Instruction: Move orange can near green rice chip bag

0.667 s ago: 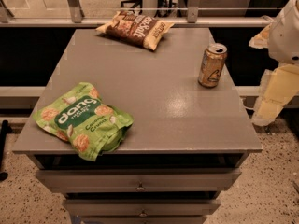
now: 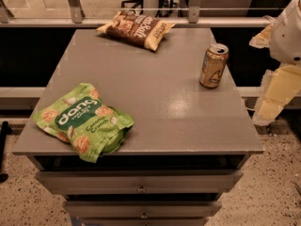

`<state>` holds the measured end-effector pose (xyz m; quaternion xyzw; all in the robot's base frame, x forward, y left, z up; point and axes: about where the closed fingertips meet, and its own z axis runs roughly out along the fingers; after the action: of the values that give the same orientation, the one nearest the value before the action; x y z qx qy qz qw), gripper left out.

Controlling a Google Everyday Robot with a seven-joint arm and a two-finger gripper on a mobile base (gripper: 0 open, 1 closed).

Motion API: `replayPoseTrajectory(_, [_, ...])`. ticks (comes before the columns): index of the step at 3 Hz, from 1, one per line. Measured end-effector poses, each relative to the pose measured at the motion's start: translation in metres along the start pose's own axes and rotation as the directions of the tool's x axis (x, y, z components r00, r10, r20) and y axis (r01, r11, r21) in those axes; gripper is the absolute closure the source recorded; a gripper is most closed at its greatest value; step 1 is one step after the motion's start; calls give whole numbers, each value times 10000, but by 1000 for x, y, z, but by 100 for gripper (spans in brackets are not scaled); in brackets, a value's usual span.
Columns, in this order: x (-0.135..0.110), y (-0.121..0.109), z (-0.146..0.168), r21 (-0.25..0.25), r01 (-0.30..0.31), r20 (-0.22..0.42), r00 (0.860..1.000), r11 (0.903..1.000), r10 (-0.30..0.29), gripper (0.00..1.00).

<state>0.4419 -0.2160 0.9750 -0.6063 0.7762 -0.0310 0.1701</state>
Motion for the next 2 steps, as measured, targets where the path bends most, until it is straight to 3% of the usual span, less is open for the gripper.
replayPoseTrajectory(2, [22,-75,47,381,-959,1611,9830,9947,886,0])
